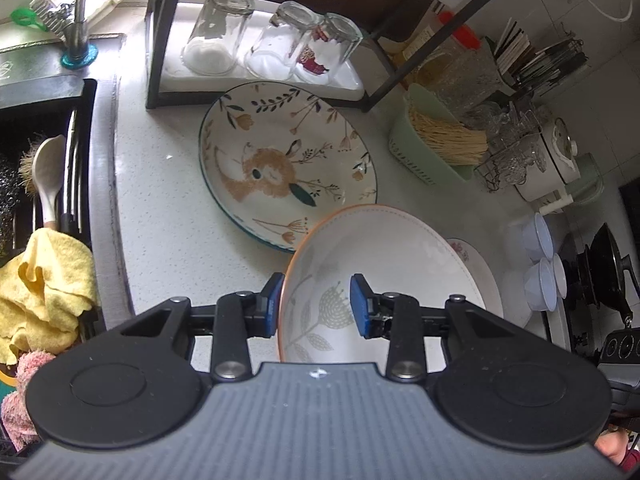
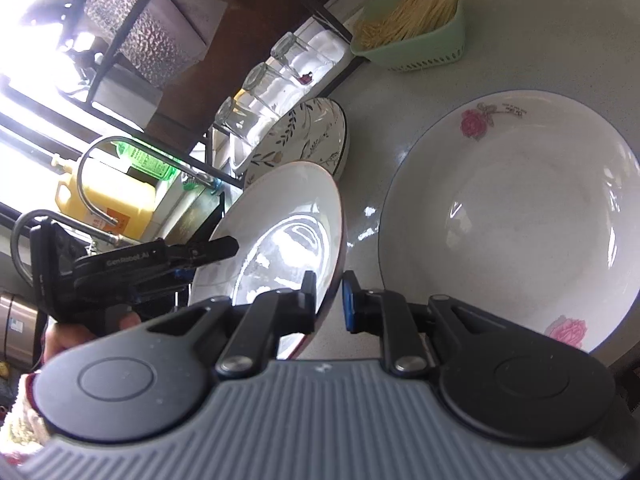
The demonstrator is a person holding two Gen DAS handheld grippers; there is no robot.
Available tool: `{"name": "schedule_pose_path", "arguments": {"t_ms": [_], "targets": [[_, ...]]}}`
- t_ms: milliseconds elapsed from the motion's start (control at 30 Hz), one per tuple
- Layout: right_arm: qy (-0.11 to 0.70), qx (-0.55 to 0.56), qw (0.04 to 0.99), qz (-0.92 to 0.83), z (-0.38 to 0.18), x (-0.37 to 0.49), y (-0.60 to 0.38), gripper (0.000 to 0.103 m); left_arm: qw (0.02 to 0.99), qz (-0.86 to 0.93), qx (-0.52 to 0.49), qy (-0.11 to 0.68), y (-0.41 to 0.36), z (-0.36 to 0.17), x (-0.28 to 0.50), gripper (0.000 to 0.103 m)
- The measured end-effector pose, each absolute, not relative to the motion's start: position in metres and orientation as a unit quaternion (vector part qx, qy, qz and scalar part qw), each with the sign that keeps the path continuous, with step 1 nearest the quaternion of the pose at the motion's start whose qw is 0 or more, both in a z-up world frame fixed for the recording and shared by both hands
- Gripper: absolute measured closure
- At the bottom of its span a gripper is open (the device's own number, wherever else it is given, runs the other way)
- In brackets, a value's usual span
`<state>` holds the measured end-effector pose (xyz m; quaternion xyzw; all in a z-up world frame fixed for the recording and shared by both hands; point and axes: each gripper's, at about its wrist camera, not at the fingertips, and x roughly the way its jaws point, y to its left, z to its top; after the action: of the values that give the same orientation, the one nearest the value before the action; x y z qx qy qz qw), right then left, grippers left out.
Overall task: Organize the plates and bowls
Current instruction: 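Lift the grey-leaf plate and carry it over the pink-rose plate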
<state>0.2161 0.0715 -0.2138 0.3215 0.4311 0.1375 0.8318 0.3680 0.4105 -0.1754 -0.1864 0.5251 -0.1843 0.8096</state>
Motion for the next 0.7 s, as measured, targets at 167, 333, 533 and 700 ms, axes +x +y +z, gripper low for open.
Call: {"name": "schedule_pose_path", "arguments": {"t_ms": [167, 333, 533, 700], "targets": [[0.417, 0.323, 0.842, 0.115, -0.21, 0.213, 0.052, 0.085, 0.806, -0.203, -0.165, 0.531, 0.38, -0.174, 0.376, 0.064], [0.416, 0.339, 0.838, 0.101, -0.218, 0.204, 0.027, 0.085, 0.794, -0.203, -0.165, 0.548, 0.352, -0.18, 0.379, 0.064], [0.437, 0.324, 0.833, 0.102, -0.228, 0.201, -0.001, 0.085, 0.786, -0.189, -0.169, 0.564, 0.32, -0.182, 0.375, 0.064], [0.458, 0.323, 0.82, 0.115, -0.239, 0.208, -0.022, 0.085, 0.787, -0.166, -0.165, 0.571, 0.295, -0.18, 0.377, 0.064]]}}
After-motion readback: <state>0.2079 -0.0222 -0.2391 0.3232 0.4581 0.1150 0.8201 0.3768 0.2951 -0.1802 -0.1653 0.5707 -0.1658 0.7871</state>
